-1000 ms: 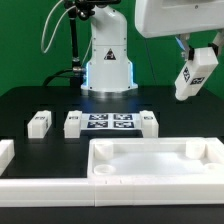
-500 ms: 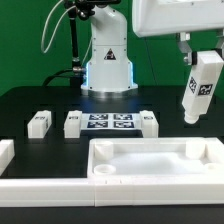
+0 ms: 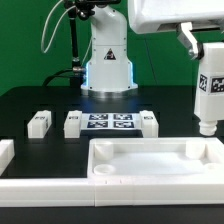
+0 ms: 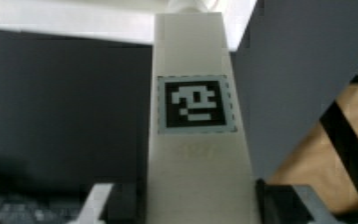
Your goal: Assemble desk
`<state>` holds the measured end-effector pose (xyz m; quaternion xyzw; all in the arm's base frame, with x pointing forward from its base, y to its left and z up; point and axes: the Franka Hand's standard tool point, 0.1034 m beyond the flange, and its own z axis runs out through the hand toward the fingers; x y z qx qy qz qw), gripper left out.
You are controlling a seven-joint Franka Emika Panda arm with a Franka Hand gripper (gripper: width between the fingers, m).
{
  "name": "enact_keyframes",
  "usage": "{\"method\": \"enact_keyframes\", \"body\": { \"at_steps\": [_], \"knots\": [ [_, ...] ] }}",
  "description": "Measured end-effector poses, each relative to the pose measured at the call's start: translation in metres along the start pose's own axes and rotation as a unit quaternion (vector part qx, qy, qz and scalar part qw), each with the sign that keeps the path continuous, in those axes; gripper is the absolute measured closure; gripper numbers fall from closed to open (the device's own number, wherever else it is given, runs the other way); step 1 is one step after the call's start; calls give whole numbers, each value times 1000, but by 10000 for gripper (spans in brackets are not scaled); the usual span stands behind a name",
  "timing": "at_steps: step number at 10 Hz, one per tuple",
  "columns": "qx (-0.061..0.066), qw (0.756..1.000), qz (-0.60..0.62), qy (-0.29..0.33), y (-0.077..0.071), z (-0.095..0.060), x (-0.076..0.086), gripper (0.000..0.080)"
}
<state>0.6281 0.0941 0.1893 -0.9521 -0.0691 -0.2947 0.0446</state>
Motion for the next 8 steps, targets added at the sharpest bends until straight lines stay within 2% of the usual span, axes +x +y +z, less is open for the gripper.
{"method": "enact_keyframes", "body": {
  "at_steps": [2, 3, 5, 8],
  "knots": [
    [0, 1000, -4, -9, 1, 4, -7, 511],
    [0, 1000, -10, -4, 3, 13, -13, 511],
    [2, 1000, -10, -4, 1, 23, -11, 511],
    [10, 1000, -12, -14, -12, 41, -24, 511]
  ]
}}
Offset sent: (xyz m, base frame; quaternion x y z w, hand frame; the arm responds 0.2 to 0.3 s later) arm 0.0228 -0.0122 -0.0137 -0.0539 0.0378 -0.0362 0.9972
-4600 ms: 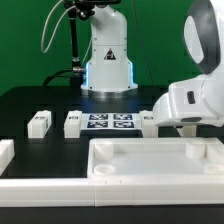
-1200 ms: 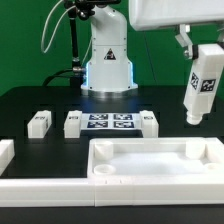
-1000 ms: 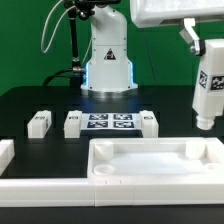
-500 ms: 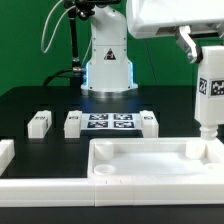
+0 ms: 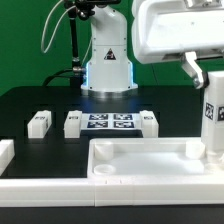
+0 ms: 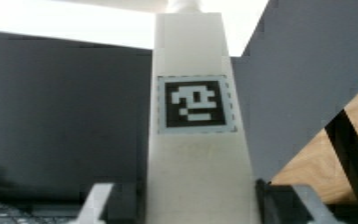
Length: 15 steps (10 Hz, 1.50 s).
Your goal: Assemble desk
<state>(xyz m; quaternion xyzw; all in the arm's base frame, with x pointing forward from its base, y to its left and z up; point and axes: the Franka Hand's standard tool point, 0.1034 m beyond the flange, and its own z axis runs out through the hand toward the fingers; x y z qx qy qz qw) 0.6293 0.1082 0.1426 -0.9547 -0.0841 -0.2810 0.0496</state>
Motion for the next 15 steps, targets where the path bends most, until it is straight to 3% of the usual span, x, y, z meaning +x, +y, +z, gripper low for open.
{"method": "enact_keyframes", "body": {
  "at_steps": [4, 9, 13, 15],
  "knots": [
    [3, 1000, -6, -4, -6, 2, -5, 511],
    [-2, 1000, -12, -2, 6, 3, -4, 511],
    [1, 1000, -8, -10, 0, 15, -16, 511],
    [-3, 1000, -4, 8, -2, 16, -17, 511]
  ]
}}
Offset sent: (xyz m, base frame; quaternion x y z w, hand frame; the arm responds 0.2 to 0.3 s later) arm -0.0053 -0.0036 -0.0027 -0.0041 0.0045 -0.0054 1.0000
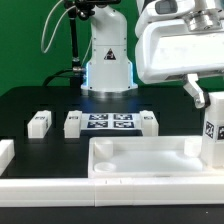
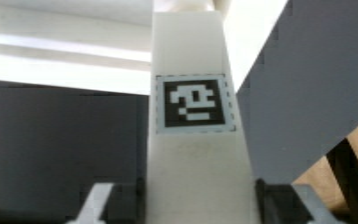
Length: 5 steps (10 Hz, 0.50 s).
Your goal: Assemble desk
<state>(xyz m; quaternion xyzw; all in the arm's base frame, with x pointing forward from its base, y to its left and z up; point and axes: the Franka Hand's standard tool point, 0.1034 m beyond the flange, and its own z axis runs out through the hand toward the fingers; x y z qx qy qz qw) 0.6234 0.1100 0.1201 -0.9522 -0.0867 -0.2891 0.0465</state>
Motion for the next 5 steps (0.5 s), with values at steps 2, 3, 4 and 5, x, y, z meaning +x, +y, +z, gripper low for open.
{"method": "enact_keyframes", "body": {
  "at_steps": [2, 3, 4, 5],
  "knots": [
    [-8, 1000, 9, 13, -1, -1, -3, 511],
    [-9, 1000, 7, 13, 0, -1, -2, 511],
    [-9, 1000, 7, 13, 0, -1, -2, 455],
    [-9, 1000, 7, 13, 0, -1, -2, 455]
  ]
}}
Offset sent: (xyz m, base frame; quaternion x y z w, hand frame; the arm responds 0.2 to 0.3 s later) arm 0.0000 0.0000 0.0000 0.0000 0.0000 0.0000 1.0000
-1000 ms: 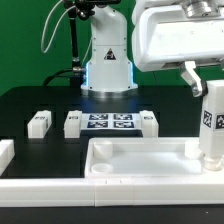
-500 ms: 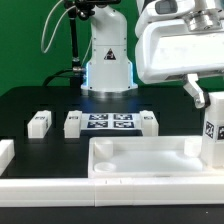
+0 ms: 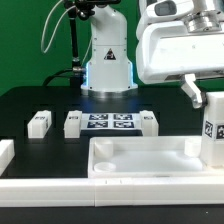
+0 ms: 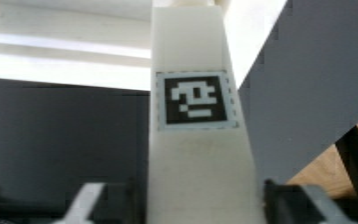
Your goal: Assemble desk
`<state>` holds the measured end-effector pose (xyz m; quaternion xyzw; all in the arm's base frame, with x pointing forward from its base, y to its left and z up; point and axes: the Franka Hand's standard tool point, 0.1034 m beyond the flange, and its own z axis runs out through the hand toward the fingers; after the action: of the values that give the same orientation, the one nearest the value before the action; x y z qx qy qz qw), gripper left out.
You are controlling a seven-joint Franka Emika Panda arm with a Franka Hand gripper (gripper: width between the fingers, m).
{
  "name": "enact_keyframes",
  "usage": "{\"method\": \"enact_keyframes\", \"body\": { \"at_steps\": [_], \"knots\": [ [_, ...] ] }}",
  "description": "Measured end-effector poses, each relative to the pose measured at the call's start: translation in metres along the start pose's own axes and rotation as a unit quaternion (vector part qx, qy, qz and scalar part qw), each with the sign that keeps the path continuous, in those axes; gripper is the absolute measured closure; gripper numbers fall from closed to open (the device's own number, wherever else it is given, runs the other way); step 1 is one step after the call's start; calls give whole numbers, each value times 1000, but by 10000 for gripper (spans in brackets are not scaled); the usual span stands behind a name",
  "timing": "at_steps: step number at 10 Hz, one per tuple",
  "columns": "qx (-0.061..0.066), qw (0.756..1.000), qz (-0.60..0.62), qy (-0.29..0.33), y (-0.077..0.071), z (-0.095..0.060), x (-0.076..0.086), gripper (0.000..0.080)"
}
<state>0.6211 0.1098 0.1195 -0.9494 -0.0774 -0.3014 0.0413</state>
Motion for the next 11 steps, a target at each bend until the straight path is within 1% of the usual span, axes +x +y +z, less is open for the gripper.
{"method": "enact_keyframes", "body": {
  "at_steps": [2, 3, 4, 8, 9, 10, 11],
  "knots": [
    [0, 1000, 0, 0, 0, 0, 0, 183],
    [0, 1000, 0, 0, 0, 0, 0, 183],
    [0, 1000, 0, 0, 0, 0, 0, 160],
    [0, 1000, 0, 0, 0, 0, 0, 151],
    [-1, 1000, -1, -15, 7, -1, 1, 151],
    [2, 999, 3, -44, 11, -2, 4, 151],
    [3, 999, 5, -46, 13, -2, 10, 151]
  ]
}}
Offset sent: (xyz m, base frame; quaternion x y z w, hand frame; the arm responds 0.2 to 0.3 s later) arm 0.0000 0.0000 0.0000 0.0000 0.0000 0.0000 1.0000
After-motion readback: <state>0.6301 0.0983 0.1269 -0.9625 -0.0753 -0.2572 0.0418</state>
